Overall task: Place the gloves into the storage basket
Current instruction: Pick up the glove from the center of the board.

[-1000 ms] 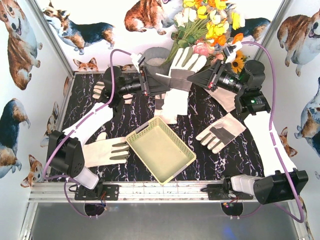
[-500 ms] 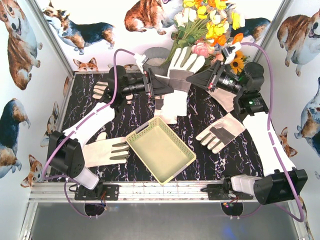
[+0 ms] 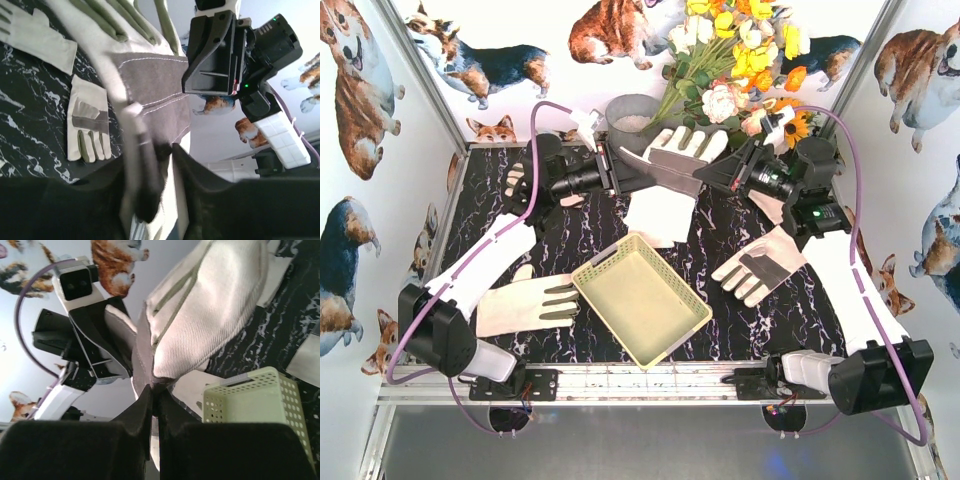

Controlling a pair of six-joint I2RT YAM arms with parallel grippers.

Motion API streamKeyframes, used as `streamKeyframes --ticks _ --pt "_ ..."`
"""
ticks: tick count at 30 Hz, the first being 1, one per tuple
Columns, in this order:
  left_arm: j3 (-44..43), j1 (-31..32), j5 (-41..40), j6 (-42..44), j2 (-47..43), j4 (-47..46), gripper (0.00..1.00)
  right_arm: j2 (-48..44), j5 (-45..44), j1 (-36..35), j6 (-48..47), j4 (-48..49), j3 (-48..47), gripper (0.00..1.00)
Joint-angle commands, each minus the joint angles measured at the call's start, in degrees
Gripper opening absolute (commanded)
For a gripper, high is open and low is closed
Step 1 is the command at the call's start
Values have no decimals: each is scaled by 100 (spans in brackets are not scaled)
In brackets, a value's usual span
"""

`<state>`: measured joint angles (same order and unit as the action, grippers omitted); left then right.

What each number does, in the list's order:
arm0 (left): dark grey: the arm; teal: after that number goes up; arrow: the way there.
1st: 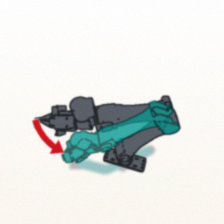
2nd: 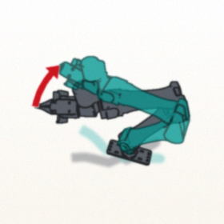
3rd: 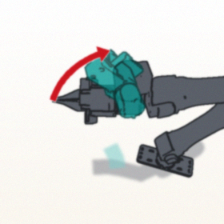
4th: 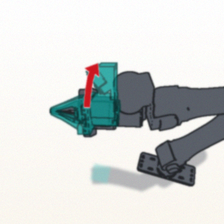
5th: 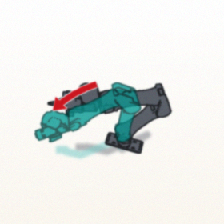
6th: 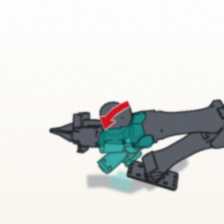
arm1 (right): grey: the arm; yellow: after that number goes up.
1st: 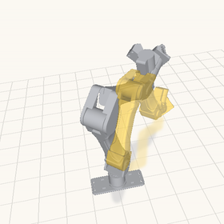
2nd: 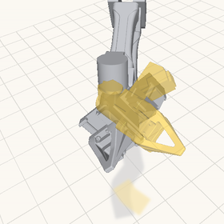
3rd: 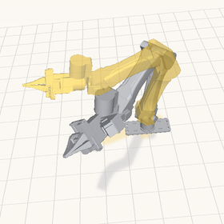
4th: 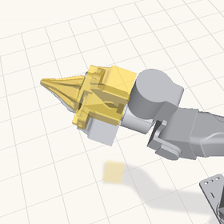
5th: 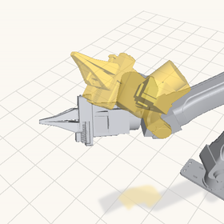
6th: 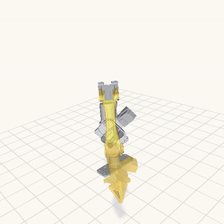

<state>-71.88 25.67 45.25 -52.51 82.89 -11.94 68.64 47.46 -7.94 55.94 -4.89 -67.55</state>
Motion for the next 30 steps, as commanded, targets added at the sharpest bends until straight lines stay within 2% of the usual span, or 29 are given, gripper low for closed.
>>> streamKeyframes --ticks 1,4,6,10,13,18,26,28,29,30 --pt "-119 -1 -353 434 -149 567 20 -222 -409 -81 -527 -469 -146 0" --pt "-258 10 -524 668 -149 984 2 -213 -620 -164 -738 -845 -266 0" --pt "-341 8 -678 830 -170 1227 0 -195 -822 -203 -795 -1079 -322 1" --pt "-559 15 -1141 1487 -236 1980 0 -155 -1724 -296 -723 -1899 -501 39" --pt "-828 61 -1469 2241 -203 2680 0 -112 -2185 -427 -225 -2057 -588 55" --pt "-1208 261 -1922 3331 -50 3678 0 143 -3010 -889 519 -2567 -1039 62" --pt "-2152 898 -2800 4942 522 5214 0 911 -3560 -1812 1790 -2972 -1776 63" --pt "-2210 976 -2846 5045 582 5267 0 1067 -3653 -1985 1993 -2997 -1924 68" --pt "-2227 1006 -2859 5077 597 5270 0 1141 -3698 -2040 2113 -3020 -1974 81" --pt "-2244 1047 -2893 5120 616 5277 0 1207 -3703 -2077 2237 -3064 -2013 85"
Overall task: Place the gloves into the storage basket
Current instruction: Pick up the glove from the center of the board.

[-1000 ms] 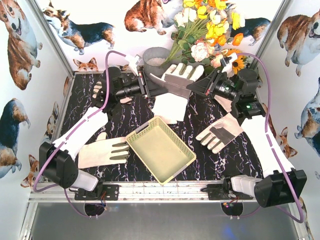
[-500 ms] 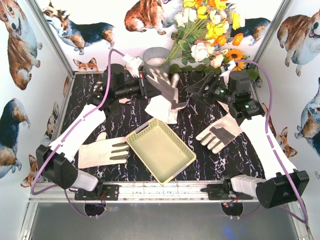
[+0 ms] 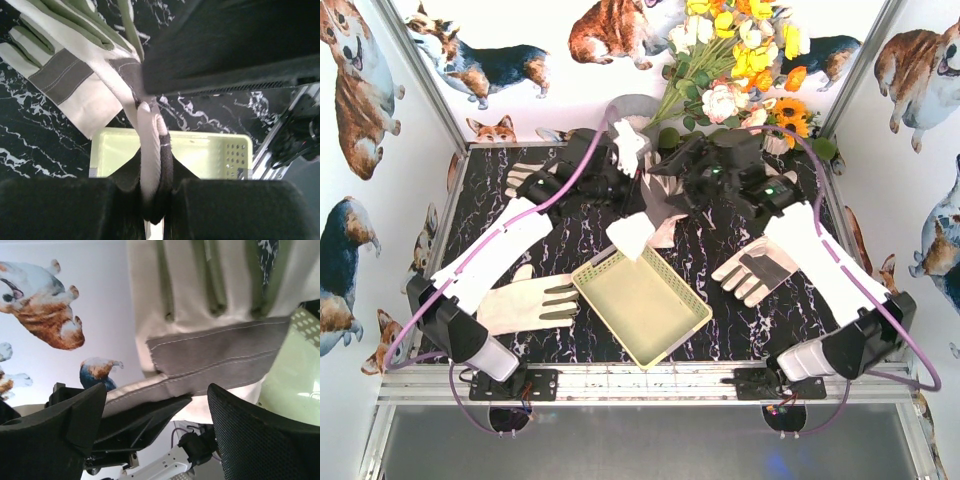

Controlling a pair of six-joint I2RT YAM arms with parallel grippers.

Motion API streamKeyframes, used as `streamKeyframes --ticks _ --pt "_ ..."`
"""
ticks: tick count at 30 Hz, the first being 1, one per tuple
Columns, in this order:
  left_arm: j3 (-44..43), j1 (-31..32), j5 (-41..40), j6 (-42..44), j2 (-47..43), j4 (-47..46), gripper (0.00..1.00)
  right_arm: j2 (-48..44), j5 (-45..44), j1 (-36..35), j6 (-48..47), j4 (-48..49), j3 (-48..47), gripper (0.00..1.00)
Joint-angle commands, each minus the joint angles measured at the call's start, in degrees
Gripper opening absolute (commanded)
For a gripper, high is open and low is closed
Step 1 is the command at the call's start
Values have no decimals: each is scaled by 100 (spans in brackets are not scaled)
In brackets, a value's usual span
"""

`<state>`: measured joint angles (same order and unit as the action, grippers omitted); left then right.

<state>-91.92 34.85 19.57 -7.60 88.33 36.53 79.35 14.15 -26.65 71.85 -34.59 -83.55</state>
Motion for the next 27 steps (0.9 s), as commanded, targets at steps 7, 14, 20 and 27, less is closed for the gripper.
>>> streamKeyframes --ticks 7,14,20,27 --pt "-297 433 -584 873 139 507 0 370 -231 -261 1244 -47 -283 86" --pt "-357 619 -996 1222 177 787 0 514 -234 -261 1247 -13 -204 86" --pt "-506 645 -1299 1349 240 832 0 776 -75 -310 949 -498 -258 82" --pt "-606 703 -1209 1447 377 837 0 957 -3 -349 783 -609 -287 72"
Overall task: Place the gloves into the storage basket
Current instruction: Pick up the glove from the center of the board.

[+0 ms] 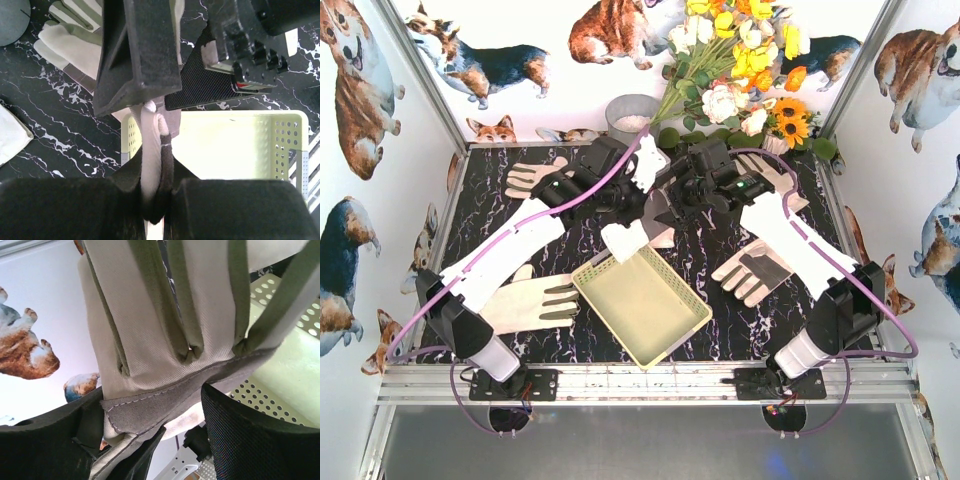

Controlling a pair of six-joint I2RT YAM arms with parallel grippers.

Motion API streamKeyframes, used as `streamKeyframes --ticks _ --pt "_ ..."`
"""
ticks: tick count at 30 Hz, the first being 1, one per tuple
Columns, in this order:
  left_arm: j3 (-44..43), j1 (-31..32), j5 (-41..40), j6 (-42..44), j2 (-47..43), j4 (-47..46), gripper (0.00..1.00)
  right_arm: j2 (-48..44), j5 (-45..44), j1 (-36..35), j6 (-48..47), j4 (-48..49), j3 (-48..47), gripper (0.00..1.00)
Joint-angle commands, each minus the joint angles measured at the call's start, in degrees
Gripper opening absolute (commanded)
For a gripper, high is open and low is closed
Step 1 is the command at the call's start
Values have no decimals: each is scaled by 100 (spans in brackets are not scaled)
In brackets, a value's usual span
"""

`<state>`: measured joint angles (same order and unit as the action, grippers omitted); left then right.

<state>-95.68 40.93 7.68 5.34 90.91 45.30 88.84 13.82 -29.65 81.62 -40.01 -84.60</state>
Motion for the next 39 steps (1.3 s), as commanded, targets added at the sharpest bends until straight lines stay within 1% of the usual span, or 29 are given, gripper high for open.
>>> streamKeyframes --ticks 1,4,7,11,12,17,18,19,20,21,22,25,26,27,28,29,30,34,39 --pt "-259 118 -21 186 154 -20 0 28 44 -50 -219 -95 -194 71" --pt "-320 190 -56 285 274 62 0 100 120 -54 -246 -121 -206 70" --pt "-362 237 -81 343 330 106 0 154 179 -63 -263 -130 -239 65" --pt "-353 266 -122 370 477 114 0 202 208 -59 -313 -175 -293 65" --pt "-350 269 -105 371 495 119 0 204 215 -63 -339 -175 -294 57" --pt "-328 267 -89 327 472 90 0 175 176 -59 -415 -239 -206 27" --pt "-302 267 -79 291 455 53 0 155 161 -59 -419 -236 -184 18" --pt "-276 267 -63 227 435 13 3 133 123 -59 -419 -248 -173 11" --pt "-236 267 -32 146 419 -44 7 100 60 -59 -434 -271 -176 6" --pt "-214 263 10 58 405 -102 14 61 -20 -54 -462 -304 -179 0" --pt "-202 261 32 -43 404 -165 24 17 -117 -44 -494 -356 -183 0" --pt "-209 213 100 -415 409 -329 59 -191 -351 58 -636 -463 -70 0" --pt "-251 200 68 -499 284 -355 68 -284 -361 121 -686 -456 32 0" --pt "-315 189 -27 -587 213 -369 75 -379 -342 206 -727 -422 135 0" --pt "-363 188 -184 -660 167 -402 88 -491 -319 299 -813 -377 284 0" --pt "-403 183 -302 -719 100 -438 98 -610 -272 419 -902 -291 449 0" --pt "-434 173 -378 -764 33 -488 100 -744 -224 543 -1002 -209 606 0" --pt "-532 -23 -277 -1156 -185 -636 100 -1262 86 1074 -1613 -13 1108 0" --pt "-386 -520 -229 -2220 -336 -634 100 -1678 984 1768 -2476 118 1363 0"
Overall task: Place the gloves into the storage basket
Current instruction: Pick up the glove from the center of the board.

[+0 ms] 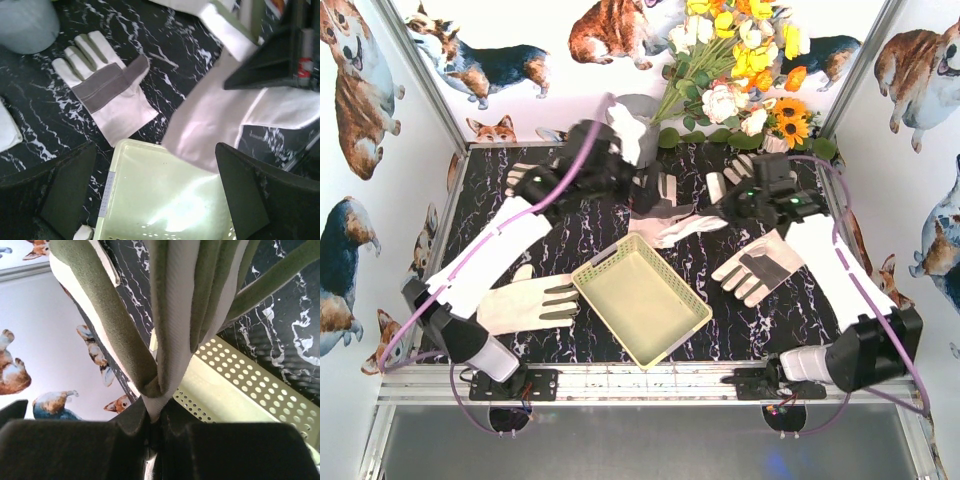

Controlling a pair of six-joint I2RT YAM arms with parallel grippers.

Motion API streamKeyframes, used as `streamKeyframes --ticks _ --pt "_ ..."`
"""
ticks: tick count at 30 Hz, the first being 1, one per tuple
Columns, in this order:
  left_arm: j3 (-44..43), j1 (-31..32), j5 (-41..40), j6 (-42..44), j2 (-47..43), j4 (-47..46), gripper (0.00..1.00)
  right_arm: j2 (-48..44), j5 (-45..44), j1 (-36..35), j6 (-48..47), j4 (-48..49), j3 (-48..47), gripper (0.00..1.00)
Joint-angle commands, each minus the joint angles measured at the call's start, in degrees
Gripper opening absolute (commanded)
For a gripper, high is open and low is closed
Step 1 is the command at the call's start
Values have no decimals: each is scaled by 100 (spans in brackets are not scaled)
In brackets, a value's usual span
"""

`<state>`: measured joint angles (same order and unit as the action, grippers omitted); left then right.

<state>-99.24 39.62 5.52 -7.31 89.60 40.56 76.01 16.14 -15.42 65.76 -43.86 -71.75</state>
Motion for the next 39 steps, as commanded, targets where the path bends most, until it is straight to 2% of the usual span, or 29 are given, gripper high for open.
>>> streamKeyframes --ticks 1,7,9,15,22,25,29,31,36,39 --pt "73 -490 33 -1207 -267 -231 100 -466 985 438 -1070 549 96 0" --pt "1118 -967 1226 -2549 -765 -1605 100 -789 2668 636 -2117 1365 81 0" --pt "1438 -1014 1591 -2918 -896 -1980 100 -840 3330 637 -2202 1659 33 0" --pt "2330 -1013 2918 -3911 -1033 -3404 100 -1319 4342 637 -1276 3716 382 0" --pt "3103 -983 3879 -5297 -1111 -5960 100 -1259 5176 637 208 6194 546 0" --pt "3240 -912 4112 -5764 -929 -6900 100 -1068 5601 628 303 6369 314 0" --pt "3090 -812 4477 -6856 -479 -8481 100 -983 5840 628 428 6457 175 0" --pt "3064 -807 4510 -7149 -380 -8899 100 -983 5904 628 498 6533 191 0" --pt "3037 -792 4462 -6887 -446 -8668 99 -1064 5888 628 497 6488 324 0" --pt "3105 -798 4356 -6793 -506 -8547 88 -1156 5843 628 351 6284 411 0"
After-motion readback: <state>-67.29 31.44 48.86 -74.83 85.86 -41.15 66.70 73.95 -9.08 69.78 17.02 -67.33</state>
